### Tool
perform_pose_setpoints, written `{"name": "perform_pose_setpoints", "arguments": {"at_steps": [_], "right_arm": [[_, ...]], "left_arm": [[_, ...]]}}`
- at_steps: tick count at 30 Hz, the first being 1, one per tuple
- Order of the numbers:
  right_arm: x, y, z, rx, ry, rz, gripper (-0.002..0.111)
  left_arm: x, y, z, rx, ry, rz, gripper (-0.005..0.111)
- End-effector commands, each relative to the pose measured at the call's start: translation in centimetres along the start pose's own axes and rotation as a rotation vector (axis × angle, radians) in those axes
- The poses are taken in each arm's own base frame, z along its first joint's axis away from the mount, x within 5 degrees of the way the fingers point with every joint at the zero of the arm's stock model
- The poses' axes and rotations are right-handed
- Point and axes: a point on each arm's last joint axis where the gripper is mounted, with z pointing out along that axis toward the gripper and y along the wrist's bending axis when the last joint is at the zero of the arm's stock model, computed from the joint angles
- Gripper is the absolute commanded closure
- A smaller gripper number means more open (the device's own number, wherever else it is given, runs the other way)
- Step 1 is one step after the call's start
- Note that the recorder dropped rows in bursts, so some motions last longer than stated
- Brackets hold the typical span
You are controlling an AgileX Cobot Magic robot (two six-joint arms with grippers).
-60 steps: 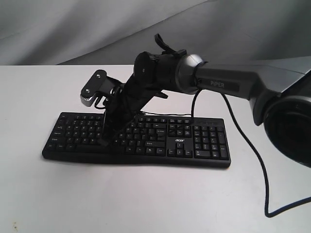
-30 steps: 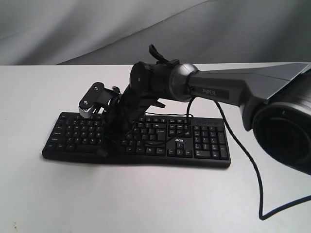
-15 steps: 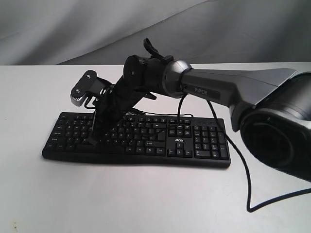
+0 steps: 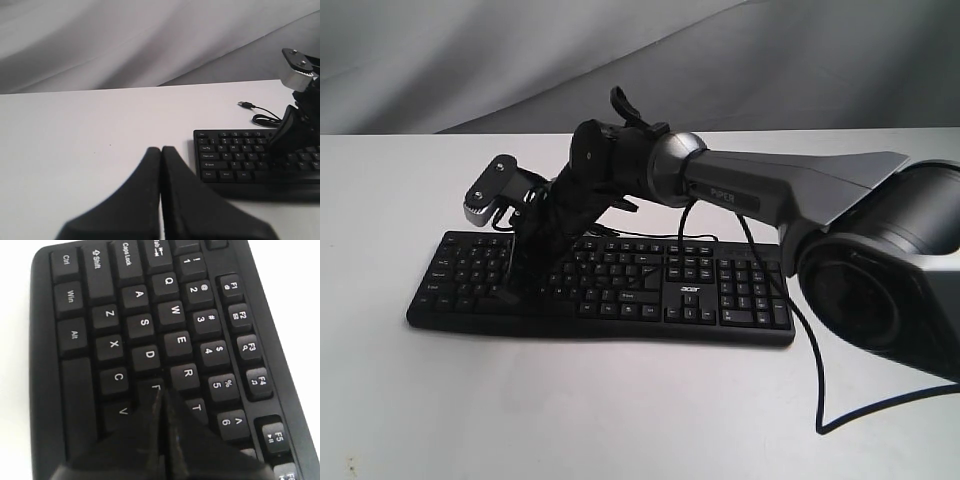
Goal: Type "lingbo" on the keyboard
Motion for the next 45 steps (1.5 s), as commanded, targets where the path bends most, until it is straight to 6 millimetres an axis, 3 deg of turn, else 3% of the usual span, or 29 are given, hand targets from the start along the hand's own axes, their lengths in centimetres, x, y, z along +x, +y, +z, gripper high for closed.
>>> {"name": "perform_pose_setpoints", "arguments": {"at_steps": [1, 12, 21, 32, 45], "right_arm": [[0.0, 0.1, -0.1, -0.012, 0.017, 0.002, 0.108], [0.9, 0.0, 1.0, -0.023, 0.043, 0.017, 0.108], [-0.9, 0.6, -2.4, -0.019, 0.049, -0.021, 0.108], [0.1, 1.2, -1.4, -0.034, 0.073, -0.004, 0.108], [-0.2, 1.2, -1.3, -0.028, 0.047, -0.006, 0.108]], "left_arm": [[0.1, 0.0, 0.0, 0.001, -0.005, -0.006, 0.106], [0.1, 0.0, 0.0, 0.001, -0.005, -0.006, 0.106], [0.1, 0.0, 0.0, 0.001, -0.005, -0.006, 0.106], [0.1, 0.0, 0.0, 0.001, -0.005, -0.006, 0.106], [0.1, 0.0, 0.0, 0.001, -0.005, -0.006, 0.106]]}}
